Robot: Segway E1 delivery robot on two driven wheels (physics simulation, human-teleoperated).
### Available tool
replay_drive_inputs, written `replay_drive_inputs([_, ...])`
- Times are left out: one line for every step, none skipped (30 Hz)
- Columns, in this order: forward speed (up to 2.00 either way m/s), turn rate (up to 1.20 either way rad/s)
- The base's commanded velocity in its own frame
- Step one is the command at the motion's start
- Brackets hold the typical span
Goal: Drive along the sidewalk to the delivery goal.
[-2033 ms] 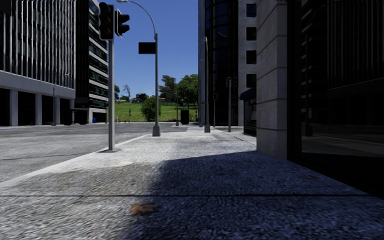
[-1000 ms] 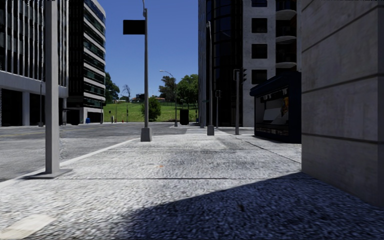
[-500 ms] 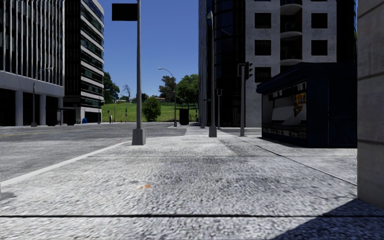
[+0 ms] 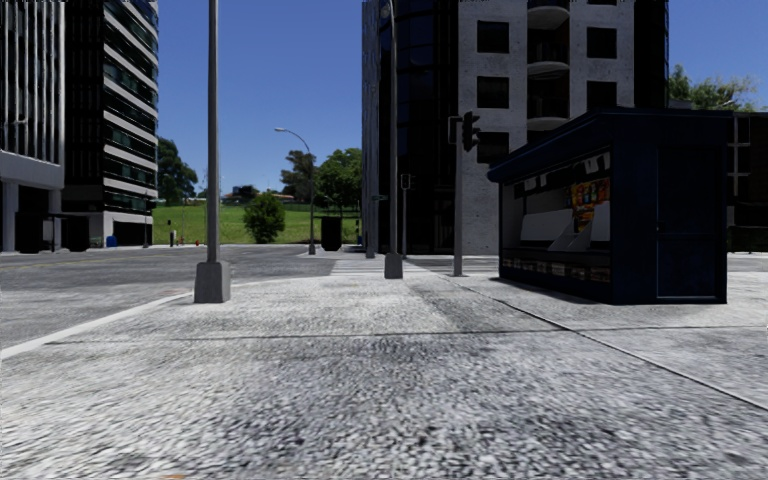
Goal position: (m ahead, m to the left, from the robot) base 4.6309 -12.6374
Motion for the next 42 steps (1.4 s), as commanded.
replay_drive_inputs([1.9, -0.49])
replay_drive_inputs([1.89, -0.5])
replay_drive_inputs([1.85, -0.57])
replay_drive_inputs([1.8, -0.6])
replay_drive_inputs([1.78, -0.61])
replay_drive_inputs([1.78, -0.61])
replay_drive_inputs([1.78, -0.61])
replay_drive_inputs([1.78, -0.61])
replay_drive_inputs([1.78, -0.61])
replay_drive_inputs([1.78, -0.61])
replay_drive_inputs([1.77, -0.61])
replay_drive_inputs([1.76, -0.61])
replay_drive_inputs([1.74, -0.61])
replay_drive_inputs([1.74, -0.61])
replay_drive_inputs([1.72, -0.61])
replay_drive_inputs([1.71, -0.61])
replay_drive_inputs([1.71, -0.61])
replay_drive_inputs([1.71, -0.61])
replay_drive_inputs([1.71, -0.61])
replay_drive_inputs([1.71, -0.61])
replay_drive_inputs([1.71, -0.61])
replay_drive_inputs([1.71, -0.61])
replay_drive_inputs([1.71, -0.61])
replay_drive_inputs([1.71, -0.61])
replay_drive_inputs([1.71, -0.61])
replay_drive_inputs([1.71, -0.61])
replay_drive_inputs([1.71, -0.61])
replay_drive_inputs([1.71, -0.61])
replay_drive_inputs([1.71, -0.61])
replay_drive_inputs([1.71, -0.61])
replay_drive_inputs([1.71, -0.61])
replay_drive_inputs([1.71, -0.61])
replay_drive_inputs([1.71, -0.61])
replay_drive_inputs([1.7, -0.61])
replay_drive_inputs([1.7, -0.61])
replay_drive_inputs([1.69, -0.61])
replay_drive_inputs([1.68, -0.61])
replay_drive_inputs([1.67, -0.61])
replay_drive_inputs([1.67, -0.61])
replay_drive_inputs([1.67, -0.62])
replay_drive_inputs([1.67, -0.62])
replay_drive_inputs([1.67, -0.64])
